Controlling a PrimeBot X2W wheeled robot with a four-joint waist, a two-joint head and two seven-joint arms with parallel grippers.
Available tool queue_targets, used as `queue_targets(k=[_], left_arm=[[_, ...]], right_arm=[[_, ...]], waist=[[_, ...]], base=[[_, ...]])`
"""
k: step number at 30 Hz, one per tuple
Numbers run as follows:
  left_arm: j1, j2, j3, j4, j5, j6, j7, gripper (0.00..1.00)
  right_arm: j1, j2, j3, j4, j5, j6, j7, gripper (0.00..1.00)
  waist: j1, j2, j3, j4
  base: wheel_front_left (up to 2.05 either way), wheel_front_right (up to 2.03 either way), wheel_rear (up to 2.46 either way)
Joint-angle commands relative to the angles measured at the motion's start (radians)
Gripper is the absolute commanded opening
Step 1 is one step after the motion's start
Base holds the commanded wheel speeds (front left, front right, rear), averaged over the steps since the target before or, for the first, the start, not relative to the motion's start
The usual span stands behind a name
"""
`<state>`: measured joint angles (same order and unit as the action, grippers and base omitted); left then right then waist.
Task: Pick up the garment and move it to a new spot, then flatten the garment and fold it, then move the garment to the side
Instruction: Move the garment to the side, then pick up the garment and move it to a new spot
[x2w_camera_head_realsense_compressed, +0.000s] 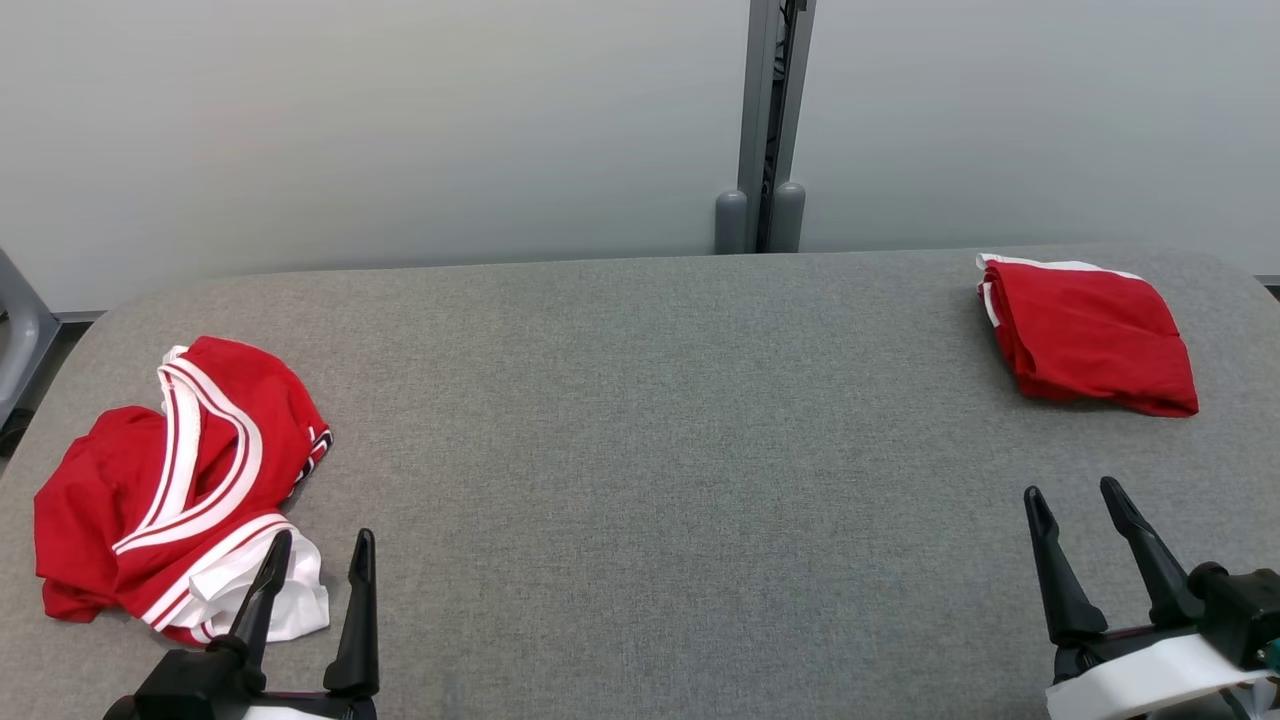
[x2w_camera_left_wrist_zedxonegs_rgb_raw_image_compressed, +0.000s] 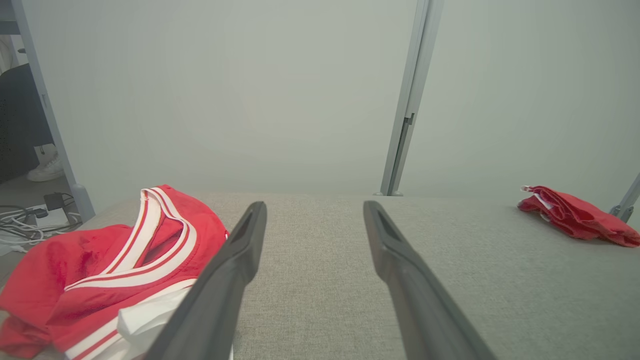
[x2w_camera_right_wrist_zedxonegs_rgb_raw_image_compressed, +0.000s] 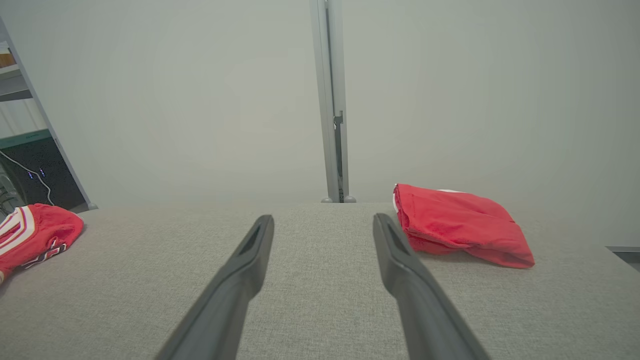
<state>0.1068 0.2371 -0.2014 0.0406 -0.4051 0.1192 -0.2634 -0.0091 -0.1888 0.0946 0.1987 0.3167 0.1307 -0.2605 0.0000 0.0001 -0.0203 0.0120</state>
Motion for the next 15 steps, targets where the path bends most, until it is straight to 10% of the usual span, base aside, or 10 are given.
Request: queue_targets(k=[1,15], left_arm=[[0.007,-0.001,0.010,0.002,0.011,-0.006,-0.003,1.00],[-0.004,-0.046,0.045,0.037,0.055,-0.059,-0.003,1.00]], right_arm=[[0.012,0.003,-0.010,-0.011,-0.007,0.000,-0.005,1.00],[0.013,0.022,-0.029,-0.009,-0.037,0.000,-0.005,1.00]], waist=[[0.0000,-0.0001,-0.001,0.000],[0.0000,-0.0001,-0.002,0.001]], base=[[0.00,0.00,0.00],[0.00,0.00,0.00]])
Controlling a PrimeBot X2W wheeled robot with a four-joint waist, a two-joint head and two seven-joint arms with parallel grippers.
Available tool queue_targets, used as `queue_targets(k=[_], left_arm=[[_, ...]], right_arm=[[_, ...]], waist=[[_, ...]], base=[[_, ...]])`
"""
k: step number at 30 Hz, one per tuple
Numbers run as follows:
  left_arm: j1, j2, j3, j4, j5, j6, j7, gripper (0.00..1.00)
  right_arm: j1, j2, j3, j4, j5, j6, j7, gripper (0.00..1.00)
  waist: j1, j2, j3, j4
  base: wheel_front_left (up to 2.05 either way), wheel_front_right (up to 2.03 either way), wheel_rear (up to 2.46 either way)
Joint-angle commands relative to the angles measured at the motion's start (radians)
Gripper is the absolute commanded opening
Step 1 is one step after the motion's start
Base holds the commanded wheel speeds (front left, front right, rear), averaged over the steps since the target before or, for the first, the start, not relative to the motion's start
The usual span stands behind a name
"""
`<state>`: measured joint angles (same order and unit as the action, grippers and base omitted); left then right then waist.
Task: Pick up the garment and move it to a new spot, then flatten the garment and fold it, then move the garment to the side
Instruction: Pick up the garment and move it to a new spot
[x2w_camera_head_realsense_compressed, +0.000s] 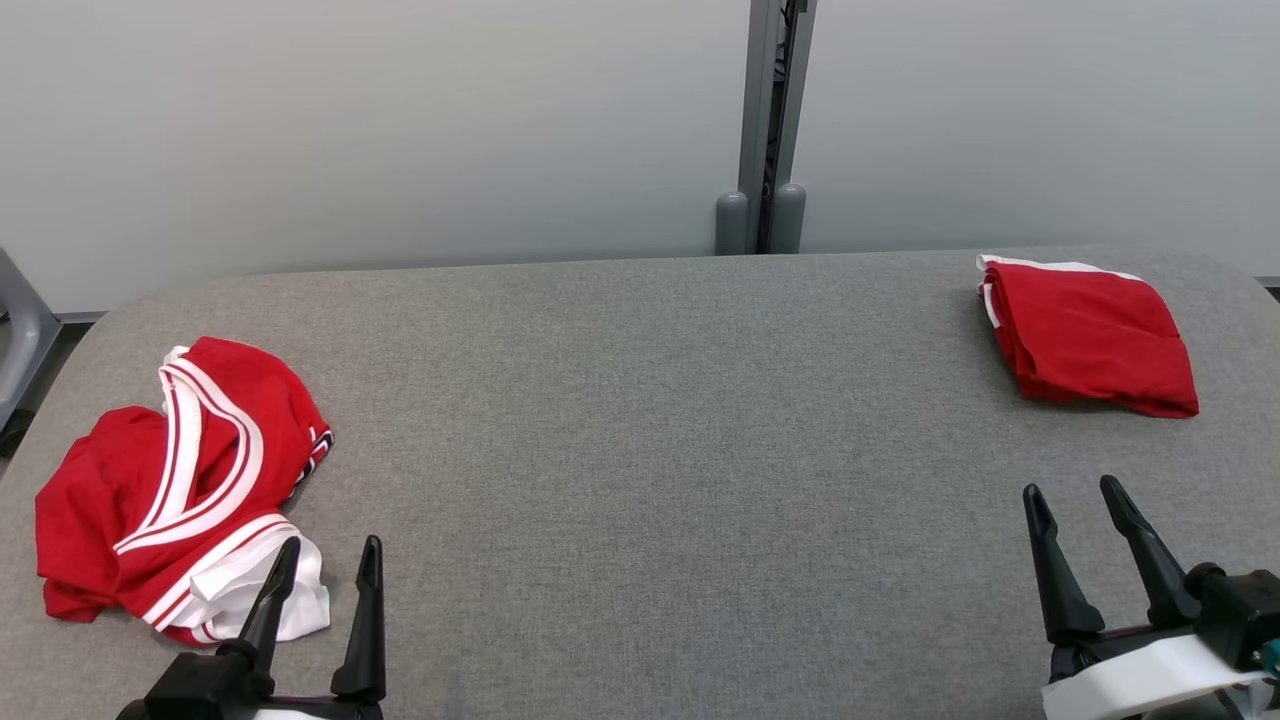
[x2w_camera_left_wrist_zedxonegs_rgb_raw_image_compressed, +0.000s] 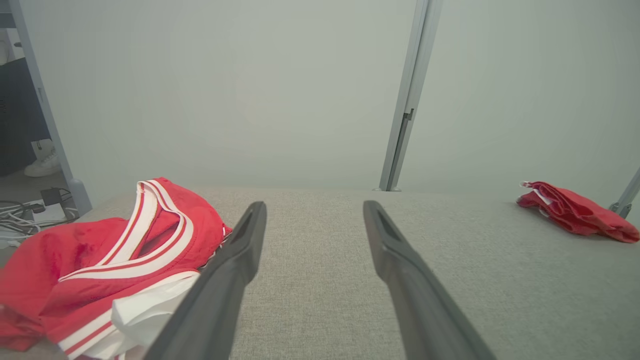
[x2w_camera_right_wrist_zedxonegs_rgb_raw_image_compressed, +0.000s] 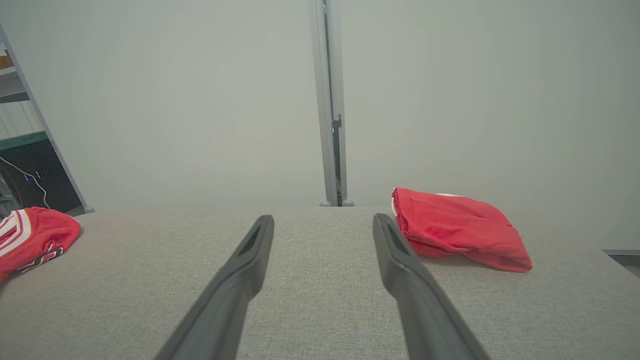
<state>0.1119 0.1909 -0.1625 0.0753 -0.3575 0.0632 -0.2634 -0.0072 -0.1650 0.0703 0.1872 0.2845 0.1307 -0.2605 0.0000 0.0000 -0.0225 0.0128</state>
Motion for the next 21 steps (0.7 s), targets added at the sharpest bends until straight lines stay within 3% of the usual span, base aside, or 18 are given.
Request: queue_targets(k=[1,21], left_arm=[[-0.009,0.000,0.006,0.002,0.007,-0.003,-0.003,1.00],[-0.020,-0.029,0.036,0.033,0.040,-0.037,-0.003,1.00]], right_arm=[[0.011,-0.002,-0.005,0.002,-0.005,0.000,-0.005,1.00],[0.005,0.006,-0.004,0.009,0.014,0.000,-0.005,1.00]], waist=[[0.0000,0.0000,0.000,0.000],[0.0000,0.0000,-0.001,-0.001]], base=[[0.00,0.00,0.00],[0.00,0.00,0.00]])
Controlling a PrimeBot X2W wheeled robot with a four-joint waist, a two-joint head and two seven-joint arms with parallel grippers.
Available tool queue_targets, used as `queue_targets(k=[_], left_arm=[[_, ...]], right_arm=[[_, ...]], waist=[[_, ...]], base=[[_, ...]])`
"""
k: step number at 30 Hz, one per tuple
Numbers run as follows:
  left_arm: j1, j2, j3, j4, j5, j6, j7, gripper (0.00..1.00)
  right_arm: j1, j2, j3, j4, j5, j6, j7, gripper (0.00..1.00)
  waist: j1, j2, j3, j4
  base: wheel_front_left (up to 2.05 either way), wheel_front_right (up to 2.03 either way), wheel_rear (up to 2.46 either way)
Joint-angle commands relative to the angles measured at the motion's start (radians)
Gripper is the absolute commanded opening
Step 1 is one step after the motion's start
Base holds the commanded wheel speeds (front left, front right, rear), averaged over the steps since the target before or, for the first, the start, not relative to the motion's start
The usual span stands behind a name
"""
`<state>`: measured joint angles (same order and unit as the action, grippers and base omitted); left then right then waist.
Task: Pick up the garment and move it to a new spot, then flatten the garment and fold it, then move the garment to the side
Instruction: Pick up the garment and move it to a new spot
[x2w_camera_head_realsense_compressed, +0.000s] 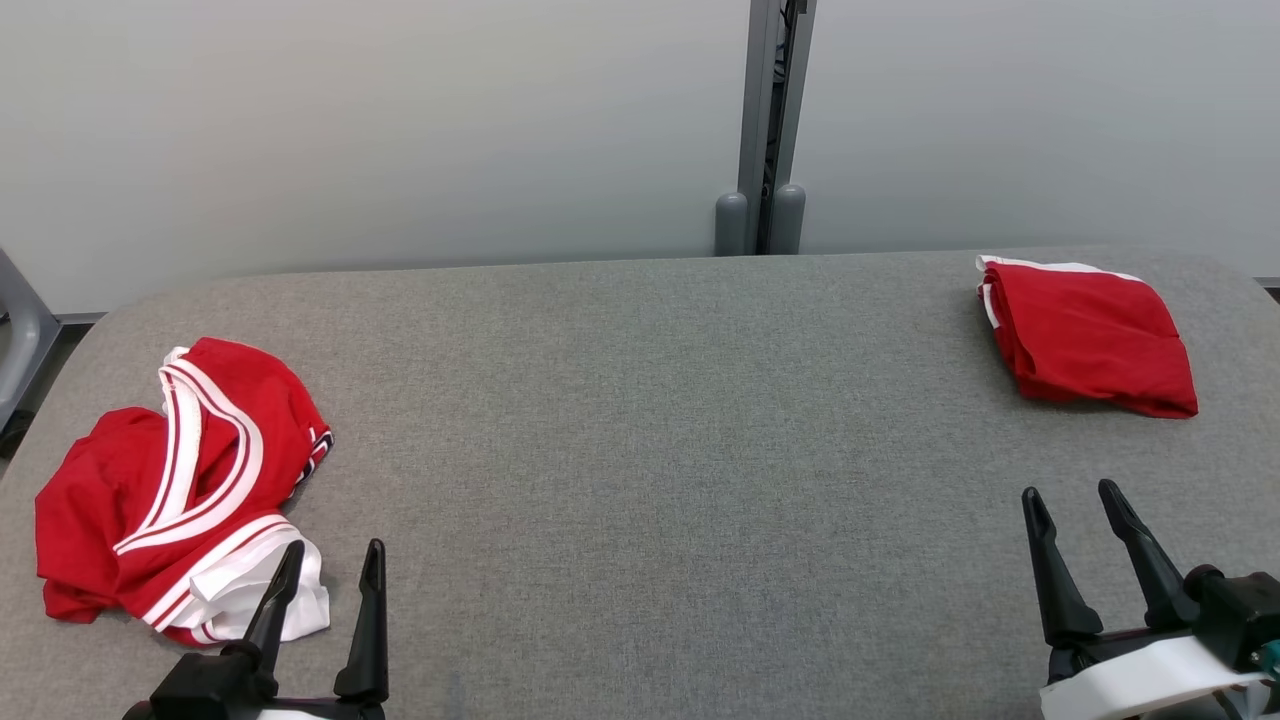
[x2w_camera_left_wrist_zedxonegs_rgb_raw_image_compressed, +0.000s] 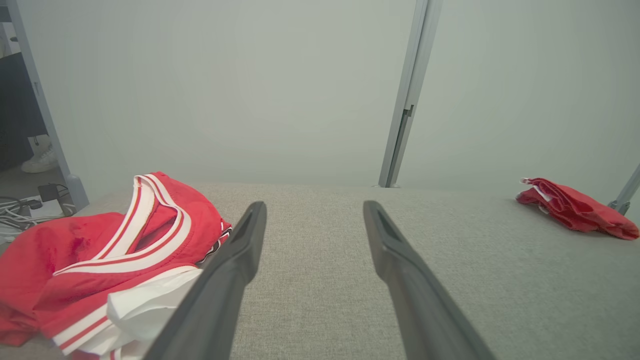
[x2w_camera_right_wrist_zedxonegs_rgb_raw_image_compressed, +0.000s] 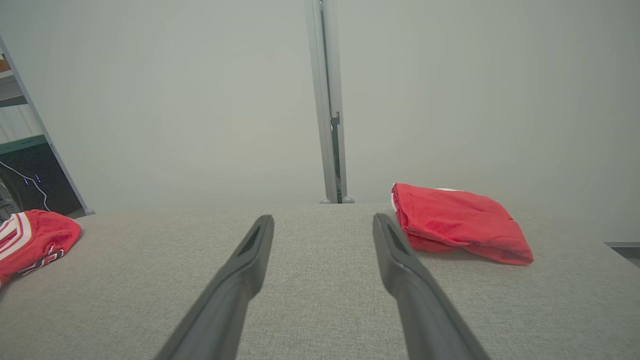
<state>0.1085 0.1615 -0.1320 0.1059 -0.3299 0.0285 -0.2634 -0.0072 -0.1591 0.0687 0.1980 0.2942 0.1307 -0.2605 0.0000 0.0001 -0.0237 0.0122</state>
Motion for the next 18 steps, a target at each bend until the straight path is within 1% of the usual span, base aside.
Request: queue_targets(k=[1,10,18], left_arm=[[-0.016,0.000,0.006,0.004,0.014,-0.005,-0.003,1.00],[-0.020,-0.004,0.013,0.017,0.017,-0.018,-0.003,1.00],[-0.046,0.000,0.006,0.034,0.024,-0.027,-0.002,1.00]], right_arm=[[0.005,0.000,-0.002,-0.002,0.004,0.000,-0.005,1.00],[0.009,0.006,0.004,-0.004,0.005,0.000,-0.005,1.00],[0.010,0.012,0.019,0.008,0.015,0.000,-0.005,1.00]], waist=[[0.0000,-0.0001,0.000,0.000],[0.0000,-0.0001,-0.006,0.018],[0.0000,-0.0001,-0.013,0.096]], base=[[0.00,0.00,0.00],[0.00,0.00,0.00],[0.00,0.00,0.00]])
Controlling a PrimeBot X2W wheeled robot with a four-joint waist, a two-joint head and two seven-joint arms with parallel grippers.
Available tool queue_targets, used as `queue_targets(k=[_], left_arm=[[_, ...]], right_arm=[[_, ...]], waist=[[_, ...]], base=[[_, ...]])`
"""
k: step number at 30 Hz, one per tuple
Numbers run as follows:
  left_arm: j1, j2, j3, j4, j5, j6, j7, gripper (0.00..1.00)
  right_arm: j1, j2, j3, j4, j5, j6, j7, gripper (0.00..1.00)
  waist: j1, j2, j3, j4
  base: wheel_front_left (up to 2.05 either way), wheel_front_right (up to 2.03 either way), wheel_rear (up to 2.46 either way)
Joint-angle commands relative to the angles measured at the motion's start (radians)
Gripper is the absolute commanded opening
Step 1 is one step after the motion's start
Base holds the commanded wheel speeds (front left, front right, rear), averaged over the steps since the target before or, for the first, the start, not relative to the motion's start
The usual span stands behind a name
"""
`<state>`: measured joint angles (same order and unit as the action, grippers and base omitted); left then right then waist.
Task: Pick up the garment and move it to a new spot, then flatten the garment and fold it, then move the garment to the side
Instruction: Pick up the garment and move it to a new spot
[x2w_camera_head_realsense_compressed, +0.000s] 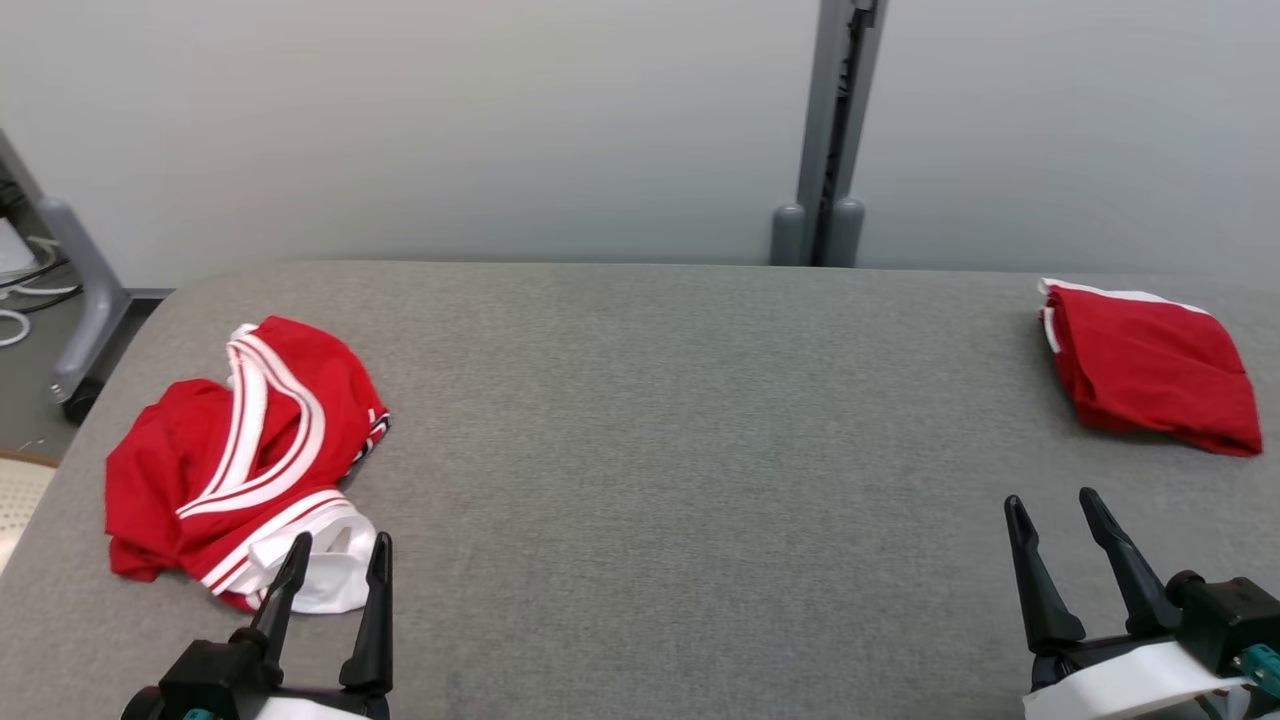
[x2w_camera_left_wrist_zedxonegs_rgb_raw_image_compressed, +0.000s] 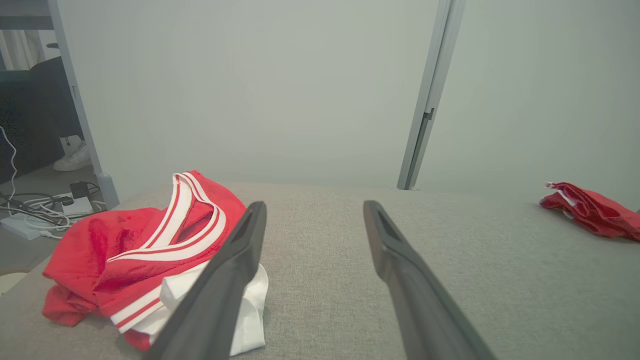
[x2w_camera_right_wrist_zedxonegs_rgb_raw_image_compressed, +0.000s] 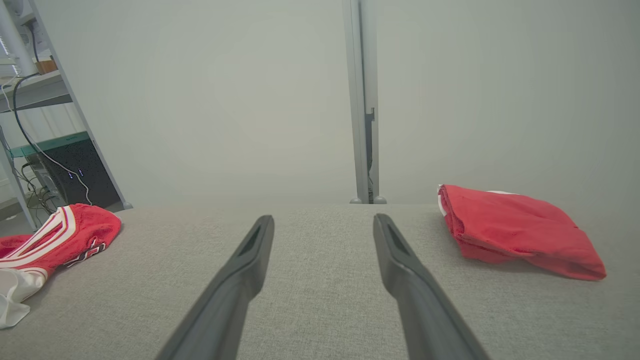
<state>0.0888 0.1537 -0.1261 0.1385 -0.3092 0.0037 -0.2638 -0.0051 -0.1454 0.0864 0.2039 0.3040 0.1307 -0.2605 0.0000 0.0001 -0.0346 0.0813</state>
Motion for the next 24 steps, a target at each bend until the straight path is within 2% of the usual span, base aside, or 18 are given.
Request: queue_targets(k=[1,6,18,24], left_arm=[[-0.026,0.009,0.000,0.004,0.004,-0.002,-0.002,1.00],[-0.027,0.013,-0.002,0.011,0.006,0.001,-0.001,1.00],[-0.017,0.028,-0.004,0.004,0.000,0.012,0.011,1.00],[-0.014,0.039,0.000,-0.002,-0.007,0.020,0.023,1.00]], right_arm=[[0.007,-0.001,0.003,0.004,0.007,0.000,-0.005,1.00],[0.009,0.003,0.010,0.012,0.014,0.000,-0.005,1.00],[-0.001,0.014,0.041,0.031,0.024,0.000,-0.005,1.00],[-0.016,0.022,0.066,0.042,0.029,0.000,-0.005,1.00]], waist=[[0.0000,-0.0001,-0.003,0.040],[0.0000,-0.0001,-0.006,0.094],[0.0000,-0.0001,-0.018,0.281],[0.0000,-0.0001,-0.025,0.347]], base=[[0.00,0.00,0.00],[0.00,0.00,0.00],[0.00,0.00,0.00],[0.00,0.00,0.00]])
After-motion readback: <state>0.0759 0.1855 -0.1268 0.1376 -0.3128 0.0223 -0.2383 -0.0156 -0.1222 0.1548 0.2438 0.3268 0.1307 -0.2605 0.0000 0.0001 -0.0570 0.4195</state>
